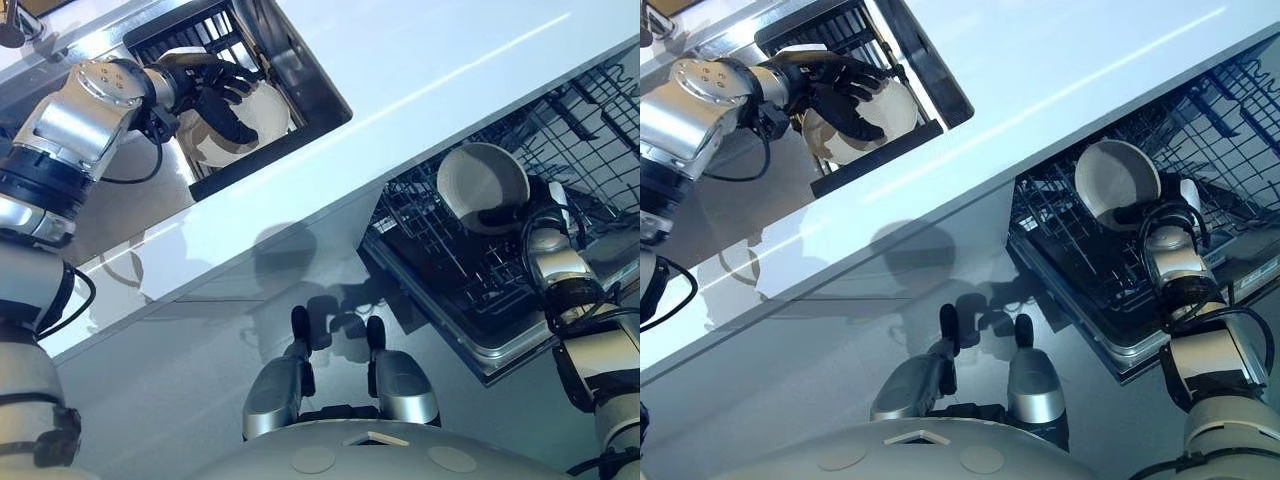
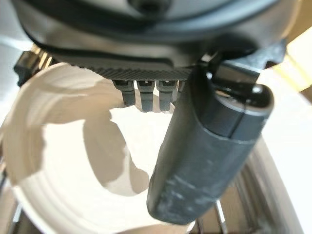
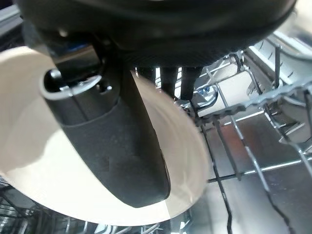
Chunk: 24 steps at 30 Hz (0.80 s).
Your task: Pick up plates and place into dishwasher.
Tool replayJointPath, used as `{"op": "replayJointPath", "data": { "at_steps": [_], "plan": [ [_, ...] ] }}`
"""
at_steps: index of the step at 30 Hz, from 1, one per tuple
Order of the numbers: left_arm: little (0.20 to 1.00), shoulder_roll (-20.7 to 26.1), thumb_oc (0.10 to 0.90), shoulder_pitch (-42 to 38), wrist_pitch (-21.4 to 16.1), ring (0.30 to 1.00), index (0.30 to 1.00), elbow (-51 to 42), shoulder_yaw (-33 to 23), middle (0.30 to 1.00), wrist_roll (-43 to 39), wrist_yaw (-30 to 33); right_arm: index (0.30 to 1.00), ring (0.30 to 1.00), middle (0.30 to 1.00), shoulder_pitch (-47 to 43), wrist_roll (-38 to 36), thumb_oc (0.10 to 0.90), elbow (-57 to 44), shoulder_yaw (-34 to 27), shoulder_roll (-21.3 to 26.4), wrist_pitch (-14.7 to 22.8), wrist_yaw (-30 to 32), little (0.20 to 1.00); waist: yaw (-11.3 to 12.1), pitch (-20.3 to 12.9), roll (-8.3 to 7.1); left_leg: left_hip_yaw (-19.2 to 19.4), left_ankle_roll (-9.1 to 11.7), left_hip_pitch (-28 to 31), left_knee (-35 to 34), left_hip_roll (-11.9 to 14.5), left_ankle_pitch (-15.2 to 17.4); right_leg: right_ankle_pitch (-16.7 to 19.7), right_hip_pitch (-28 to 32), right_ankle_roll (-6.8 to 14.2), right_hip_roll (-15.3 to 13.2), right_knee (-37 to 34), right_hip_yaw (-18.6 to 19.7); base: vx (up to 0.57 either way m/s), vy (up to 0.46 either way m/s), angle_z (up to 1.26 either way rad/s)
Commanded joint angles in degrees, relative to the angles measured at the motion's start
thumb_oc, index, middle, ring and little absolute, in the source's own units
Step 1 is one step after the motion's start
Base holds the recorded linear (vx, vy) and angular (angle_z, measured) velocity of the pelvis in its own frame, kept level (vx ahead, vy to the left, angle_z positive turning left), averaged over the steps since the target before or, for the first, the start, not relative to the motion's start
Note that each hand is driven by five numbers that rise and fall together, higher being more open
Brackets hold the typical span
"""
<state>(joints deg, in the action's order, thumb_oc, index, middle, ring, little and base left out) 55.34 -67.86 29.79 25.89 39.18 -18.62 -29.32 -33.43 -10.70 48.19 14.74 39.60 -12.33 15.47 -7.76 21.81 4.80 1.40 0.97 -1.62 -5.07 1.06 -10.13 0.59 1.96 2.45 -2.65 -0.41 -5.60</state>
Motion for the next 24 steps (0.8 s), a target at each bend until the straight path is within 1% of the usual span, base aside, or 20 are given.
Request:
{"op": "replayJointPath", "data": {
  "at_steps": [1, 2, 4, 5, 7, 8, 9, 10, 11, 12, 14, 15, 16, 18, 21, 24],
  "plan": [
    [0.900, 3.9, 0.800, -3.0, 2.4, 0.900, 0.900, 1.1, 2.3, 0.900, 4.8, -5.4, 0.900, 0.900, 0.900, 0.0, -1.0, 0.800, -6.6, 0.6, 4.4, 3.8, 0.9, 0.900, 0.5, -2.3, 0.67, 1.2, -1.0, 0.9, 4.2, -3.7, 9.2, -3.1, -4.2, 0.9, 3.2, 7.2, 0.1, 0.00, 0.016, -0.07],
    [0.900, 4.8, 0.800, -2.8, 2.1, 0.900, 0.900, 0.5, 2.1, 0.900, 5.5, -6.5, 0.900, 0.900, 0.900, 0.6, -2.1, 0.800, -8.2, -0.2, 4.7, 4.2, 0.8, 0.900, 0.6, -2.4, 0.74, 1.2, -1.0, 1.0, 4.1, -3.8, 9.3, -3.1, -3.9, 0.9, 3.2, 6.9, 0.0, 0.01, 0.015, -0.08],
    [0.900, 5.9, 0.800, -2.4, 0.9, 0.900, 0.900, 0.3, 1.5, 0.900, 4.3, -5.8, 0.900, 0.900, 0.900, 1.5, -2.8, 0.800, -9.8, -1.1, 4.6, 5.1, 0.9, 0.900, 0.7, -2.7, 0.81, 1.1, -1.1, 1.4, 4.0, -3.9, 9.3, -3.2, -3.5, 0.9, 3.2, 6.8, 0.0, 0.02, 0.013, -0.08],
    [0.900, 6.2, 0.800, -2.0, -0.5, 0.900, 0.900, 0.0, 0.8, 0.900, 3.5, -4.8, 0.900, 0.900, 0.900, 2.0, -2.8, 0.800, -11.1, -1.9, 4.5, 5.5, 1.1, 0.900, 0.6, -2.9, 0.86, 1.2, -1.1, 1.7, 3.8, -3.9, 9.4, -3.3, -3.2, 0.9, 3.3, 6.6, -0.1, 0.01, 0.015, -0.06],
    [0.900, 6.8, 0.800, -1.5, -3.4, 0.900, 0.900, -0.2, -0.9, 0.900, 0.5, -1.0, 0.900, 0.900, 0.900, 3.0, -3.3, 0.800, -13.9, -3.1, 4.5, 6.5, 1.9, 0.900, 0.6, -3.2, 0.91, 1.4, -1.1, 2.1, 3.6, -3.9, 9.4, -3.3, -2.9, 0.9, 3.4, 6.4, -0.1, 0.01, 0.018, -0.06],
    [0.900, 6.7, 0.800, -0.9, -5.7, 0.900, 0.900, -0.3, -2.6, 0.900, -1.8, 2.6, 0.900, 0.900, 0.900, 3.8, -3.2, 0.800, -15.8, -4.0, 4.2, 7.4, 3.2, 0.900, 0.5, -3.4, 0.88, 1.5, -1.2, 2.4, 3.5, -3.9, 9.5, -3.4, -2.7, 0.9, 3.5, 6.3, 0.0, 0.02, 0.023, -0.04],
    [0.900, 5.7, 0.800, 0.1, -10.4, 0.900, 0.900, 0.3, -6.2, 0.900, -6.5, 6.9, 0.900, 0.900, 0.900, 5.5, -1.8, 0.800, -19.2, -5.6, 3.5, 8.0, 5.0, 0.900, 0.3, -4.0, 0.79, 1.7, -1.4, 2.9, 3.1, -3.9, 9.7, -3.8, -2.5, 0.9, 3.8, 6.4, 0.2, 0.03, 0.026, -0.03],
    [0.900, 4.8, 0.800, 0.6, -12.2, 0.900, 0.900, 0.7, -8.3, 0.900, -10.0, 8.7, 0.900, 0.900, 0.900, 6.3, -0.8, 0.800, -20.9, -6.4, 3.2, 8.3, 5.7, 0.900, 0.0, -4.3, 0.78, 2.0, -1.4, 3.1, 3.0, -3.9, 9.7, -4.0, -2.4, 0.8, 3.9, 6.5, 0.3, 0.02, 0.025, -0.04],
    [0.900, 4.5, 0.800, 0.8, -12.7, 0.900, 0.900, 0.7, -9.0, 0.900, -11.6, 9.2, 0.900, 0.900, 0.900, 6.7, -0.4, 0.800, -21.5, -6.7, 3.1, 8.6, 6.2, 0.900, 0.0, -4.4, 0.83, 2.1, -1.4, 3.2, 2.9, -3.9, 9.7, -4.0, -2.4, 0.8, 3.9, 6.6, 0.4, 0.01, 0.020, -0.06],
    [0.900, 3.5, 0.800, 1.4, -15.7, 0.900, 0.900, 0.5, -10.8, 0.900, -13.7, 10.8, 0.900, 0.900, 0.900, 7.5, 0.7, 0.800, -22.4, -7.3, 2.7, 8.8, 6.5, 0.900, -0.2, -4.6, 0.75, 2.3, -1.4, 3.3, 2.8, -3.8, 9.8, -4.1, -2.4, 0.9, 4.0, 6.6, 0.4, 0.01, 0.023, -0.07],
    [0.900, 0.9, 0.800, 2.2, -19.3, 0.900, 0.900, -0.5, -13.8, 0.900, -19.4, 14.1, 0.900, 0.900, 0.900, 8.1, 3.6, 0.800, -23.1, -7.3, 2.1, 8.7, 6.7, 0.900, -0.7, -5.2, 0.72, 2.9, -1.3, 3.9, 2.2, -3.6, 9.8, -4.3, -2.5, 0.8, 4.2, 6.8, 0.8, 0.01, 0.048, -0.10],
    [0.900, -0.7, 0.800, 2.4, -21.8, 0.900, 0.900, -1.6, -15.4, 0.900, -21.5, 16.7, 0.900, 0.900, 0.900, 8.4, 5.2, 0.800, -23.1, -6.9, 2.1, 8.1, 6.5, 0.900, -1.0, -5.5, 0.52, 3.2, -1.3, 4.2, 2.1, -3.6, 10.0, -4.4, -2.4, 0.7, 4.3, 6.9, 1.0, 0.01, 0.049, -0.11],
    [0.900, -0.9, 0.800, 2.6, -22.3, 0.900, 0.900, -1.9, -15.7, 0.900, -21.9, 17.4, 0.900, 0.900, 0.900, 8.5, 5.4, 0.800, -23.2, -6.8, 2.2, 7.7, 6.3, 0.900, -1.0, -5.6, 0.55, 3.3, -1.3, 4.4, 2.1, -3.6, 10.0, -4.4, -2.3, 0.7, 4.3, 6.9, 1.1, 0.02, 0.047, -0.11],
    [0.900, -2.5, 0.800, 2.8, -25.5, 0.900, 0.900, -2.5, -17.0, 0.900, -25.5, 20.3, 0.900, 0.900, 0.900, 8.8, 6.6, 0.800, -23.2, -5.7, 2.8, 6.5, 5.4, 0.900, -1.5, -6.5, 0.33, 4.0, -1.3, 5.1, 1.8, -3.5, 10.3, -4.6, -1.9, 0.8, 4.3, 6.8, 1.3, 0.04, 0.054, -0.11],
    [0.900, -3.6, 0.800, 3.4, -27.1, 0.900, 0.900, -4.2, -18.0, 0.900, -27.4, 23.7, 0.900, 0.900, 0.900, 8.9, 7.1, 0.800, -23.5, -5.0, 3.0, 5.8, 5.7, 0.900, -1.7, -7.3, 0.02, 4.5, -1.4, 5.9, 1.6, -3.5, 10.6, -4.7, -1.5, 0.8, 4.3, 6.7, 1.7, 0.03, 0.043, -0.20],
    [0.900, -3.9, 0.800, 4.0, -28.0, 0.900, 0.900, -5.4, -18.8, 0.900, -26.0, 26.9, 0.900, 0.900, 0.900, 9.8, 6.6, 0.800, -24.7, -5.4, 2.8, 6.7, 7.9, 0.900, -1.9, -8.0, -0.20, 4.9, -1.7, 6.5, 1.4, -3.5, 10.9, -4.7, -1.0, 1.0, 4.3, 6.6, 2.0, 0.02, 0.036, -0.14]
  ]
}}
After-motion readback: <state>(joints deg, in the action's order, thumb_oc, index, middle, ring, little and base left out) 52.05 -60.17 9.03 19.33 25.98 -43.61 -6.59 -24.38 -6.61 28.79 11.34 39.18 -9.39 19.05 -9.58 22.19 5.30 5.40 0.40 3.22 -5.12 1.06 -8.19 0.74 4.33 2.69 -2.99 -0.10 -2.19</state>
